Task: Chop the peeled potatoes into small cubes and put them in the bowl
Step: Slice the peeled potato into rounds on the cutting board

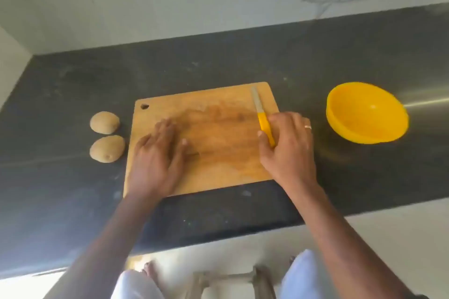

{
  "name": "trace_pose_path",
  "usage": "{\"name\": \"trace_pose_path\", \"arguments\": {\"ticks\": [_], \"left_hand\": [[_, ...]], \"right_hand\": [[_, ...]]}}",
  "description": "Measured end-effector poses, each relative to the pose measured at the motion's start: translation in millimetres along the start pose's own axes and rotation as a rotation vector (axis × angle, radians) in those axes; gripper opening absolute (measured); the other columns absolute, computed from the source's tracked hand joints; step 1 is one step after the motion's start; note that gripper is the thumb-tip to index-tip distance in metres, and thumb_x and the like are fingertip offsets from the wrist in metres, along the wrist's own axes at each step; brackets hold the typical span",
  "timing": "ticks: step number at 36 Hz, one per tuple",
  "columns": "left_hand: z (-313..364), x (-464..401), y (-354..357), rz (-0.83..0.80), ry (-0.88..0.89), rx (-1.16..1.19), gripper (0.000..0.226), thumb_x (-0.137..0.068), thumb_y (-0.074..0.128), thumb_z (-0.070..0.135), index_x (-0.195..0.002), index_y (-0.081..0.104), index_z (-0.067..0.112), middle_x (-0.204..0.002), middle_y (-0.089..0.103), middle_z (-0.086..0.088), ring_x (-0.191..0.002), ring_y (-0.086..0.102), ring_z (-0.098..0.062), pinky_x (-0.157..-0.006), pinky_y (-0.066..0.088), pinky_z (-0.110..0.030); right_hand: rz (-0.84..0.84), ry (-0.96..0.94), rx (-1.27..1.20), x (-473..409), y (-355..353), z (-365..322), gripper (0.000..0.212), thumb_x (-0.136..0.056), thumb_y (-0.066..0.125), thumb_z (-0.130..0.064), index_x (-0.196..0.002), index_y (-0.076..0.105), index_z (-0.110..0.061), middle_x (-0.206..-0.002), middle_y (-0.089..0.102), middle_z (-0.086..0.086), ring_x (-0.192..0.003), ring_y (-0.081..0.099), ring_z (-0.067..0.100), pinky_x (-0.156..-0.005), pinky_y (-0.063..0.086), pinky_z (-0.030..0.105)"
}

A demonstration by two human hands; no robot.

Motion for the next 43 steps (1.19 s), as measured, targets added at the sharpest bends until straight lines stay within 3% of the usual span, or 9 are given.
{"name": "trace_pose_path", "arguments": {"ticks": [6,16,22,24,26,28,34,38,43], "left_hand": [[-7.4,8.7,0.1,0.049,-0.086,-0.087,0.075,-0.096,0.030,0.062,-0.147,0.051,0.011,-0.160,0.042,-0.009,-0.145,0.040,-0.031,-0.121,0.022,-0.049],[-5.0,9.1,3.2,0.034,-0.076,-0.209,0.083,-0.090,0.016,0.072,-0.147,0.045,0.019,-0.165,0.032,-0.002,-0.150,0.031,-0.023,-0.118,0.020,-0.055],[-2.7,12.1,1.8,0.062,-0.073,-0.233,0.063,-0.101,0.027,0.063,-0.138,0.052,0.018,-0.163,0.036,-0.003,-0.145,0.039,-0.028,-0.118,0.025,-0.053],[-1.6,14.6,-0.3,0.096,-0.067,-0.209,0.055,-0.102,0.034,0.059,-0.127,0.059,0.016,-0.148,0.054,-0.008,-0.130,0.053,-0.033,-0.109,0.036,-0.048],[-1.1,18.1,-6.9,0.204,-0.041,-0.098,0.046,-0.101,0.045,0.054,-0.112,0.065,0.014,-0.113,0.070,-0.009,-0.103,0.064,-0.036,-0.091,0.050,-0.044],[-4.2,24.6,-17.4,0.353,-0.008,0.085,0.038,-0.097,0.059,0.045,-0.114,0.071,0.013,-0.099,0.075,-0.008,-0.088,0.068,-0.033,-0.081,0.055,-0.042],[-31.6,52.2,-56.1,0.753,0.134,0.376,0.016,-0.092,0.067,0.022,-0.083,0.075,0.011,-0.077,0.069,0.011,-0.069,0.061,-0.008,-0.065,0.047,-0.018],[-85.5,58.1,-80.3,0.895,-0.071,0.494,0.023,-0.092,0.066,0.015,-0.071,0.064,0.010,-0.064,0.062,0.007,-0.066,0.060,-0.007,-0.064,0.045,-0.025],[-159.9,36.7,-88.7,0.824,-0.421,0.645,0.014,-0.096,0.060,0.023,-0.088,0.065,0.013,-0.083,0.066,0.004,-0.089,0.064,-0.024,-0.082,0.052,-0.036]], "right_hand": [[0.071,0.009,0.117,4.4,5.4,3.4,0.033,-0.085,0.052,-0.041,-0.091,0.061,-0.010,-0.094,0.057,0.010,-0.088,0.051,0.034,-0.082,0.043,0.044],[0.209,0.048,0.171,12.4,0.6,6.8,0.025,-0.082,0.068,-0.030,-0.079,0.056,-0.009,-0.082,0.049,0.009,-0.076,0.031,0.021,-0.079,0.041,0.043],[0.178,0.053,0.226,14.5,-1.8,4.8,0.028,-0.084,0.066,-0.034,-0.085,0.060,-0.006,-0.088,0.052,0.013,-0.080,0.036,0.025,-0.080,0.041,0.044],[0.159,0.048,0.262,14.8,-1.8,2.7,0.030,-0.085,0.065,-0.035,-0.087,0.060,-0.005,-0.089,0.055,0.015,-0.081,0.042,0.028,-0.079,0.041,0.043],[0.157,0.060,0.278,14.9,-1.6,4.2,0.034,-0.085,0.065,-0.039,-0.087,0.060,-0.005,-0.089,0.055,0.016,-0.084,0.049,0.033,-0.078,0.042,0.043],[0.166,0.074,0.267,15.6,-1.6,4.7,0.040,-0.085,0.065,-0.045,-0.087,0.059,-0.006,-0.090,0.057,0.016,-0.085,0.052,0.036,-0.079,0.044,0.044],[0.262,-0.043,0.387,20.5,-9.8,-28.9,0.044,-0.087,0.062,-0.049,-0.092,0.064,-0.005,-0.093,0.059,0.019,-0.092,0.053,0.043,-0.070,0.046,0.046],[0.210,-0.273,0.302,11.7,13.3,-90.7,0.033,-0.089,0.062,-0.042,-0.088,0.064,-0.009,-0.090,0.063,0.014,-0.088,0.056,0.038,-0.073,0.048,0.045],[-0.047,-0.535,0.093,-4.8,67.5,-179.9,0.018,-0.090,0.062,-0.035,-0.094,0.058,-0.018,-0.093,0.063,0.000,-0.090,0.057,0.026,-0.077,0.051,0.041]]}}
Point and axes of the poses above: each hand's wrist, its own x-axis away from the middle knuckle, its own y-axis out of the palm, z = x × y, the point moved 7 cm from there along -x, towards the middle knuckle
